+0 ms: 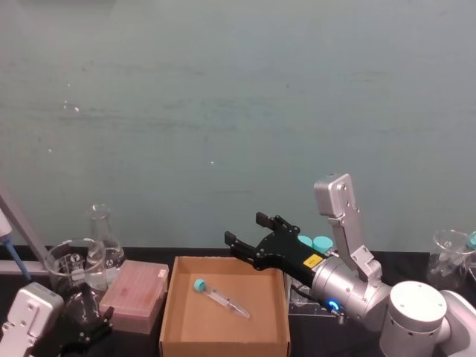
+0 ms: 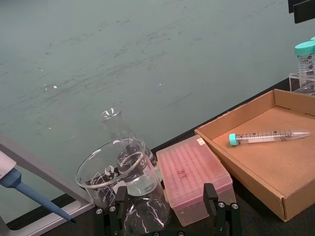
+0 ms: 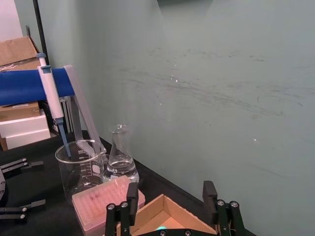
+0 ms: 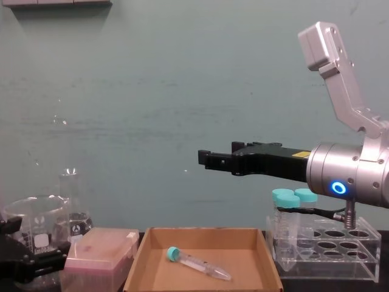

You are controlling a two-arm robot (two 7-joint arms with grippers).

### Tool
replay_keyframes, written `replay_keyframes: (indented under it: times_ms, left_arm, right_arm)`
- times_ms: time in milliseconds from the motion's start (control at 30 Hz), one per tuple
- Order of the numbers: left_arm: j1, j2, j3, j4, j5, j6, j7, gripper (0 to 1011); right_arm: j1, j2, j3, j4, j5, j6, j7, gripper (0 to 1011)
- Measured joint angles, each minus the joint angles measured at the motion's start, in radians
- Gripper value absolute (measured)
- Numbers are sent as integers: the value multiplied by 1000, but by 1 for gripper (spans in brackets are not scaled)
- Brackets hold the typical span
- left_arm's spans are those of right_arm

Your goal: Use the right hand to move the test tube from the test tube rack into the box.

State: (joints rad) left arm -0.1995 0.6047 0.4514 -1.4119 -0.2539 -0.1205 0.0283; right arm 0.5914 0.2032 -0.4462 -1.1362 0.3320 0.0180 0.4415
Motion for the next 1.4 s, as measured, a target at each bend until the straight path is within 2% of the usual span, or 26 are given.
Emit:
replay_keyframes:
  times_ms: [67,233,400,667,767,800,867,900,1033,1133,1200,1300,1400]
  left_arm:
    - [0,0,0,0,0,0,0,1000]
    - [0,0,0,0,0,0,0,1000]
    - [0,0,0,0,0,0,0,1000]
    - [0,0,0,0,0,0,0,1000]
    - [0,0,0,0,0,0,0,1000]
    - [0,0,0,0,0,0,0,1000]
    - [0,0,0,0,0,0,0,1000]
    - [0,0,0,0,0,0,0,1000]
    - [0,0,0,0,0,0,0,1000]
    - [0,0,0,0,0,0,0,1000]
    - [0,0,0,0,0,0,0,1000]
    - [0,0,0,0,0,0,0,1000]
    - [0,0,0,0,0,0,0,1000]
  right_arm:
    - [0,0,0,0,0,0,0,898]
    - [-1,1,1,-1,1,0,0,1002]
    - [-15,11,11,-16,4,-17,1,1000]
    - [-85,72,63,-142,5,-94,-6,1000]
    - [-143,113,102,-227,-2,-128,-32,1000]
    - [-143,113,102,-227,-2,-128,-32,1000]
    - [-178,134,128,-271,-6,-138,-51,1000]
    - [-205,146,147,-302,-13,-142,-69,1000]
    - [-261,164,189,-351,-32,-141,-123,1000]
    - [-338,172,244,-390,-76,-118,-225,1000]
    - [-362,172,260,-397,-95,-105,-263,1000]
    - [-410,154,296,-402,-144,-58,-365,1000]
    - [-422,139,311,-400,-153,-28,-399,1000]
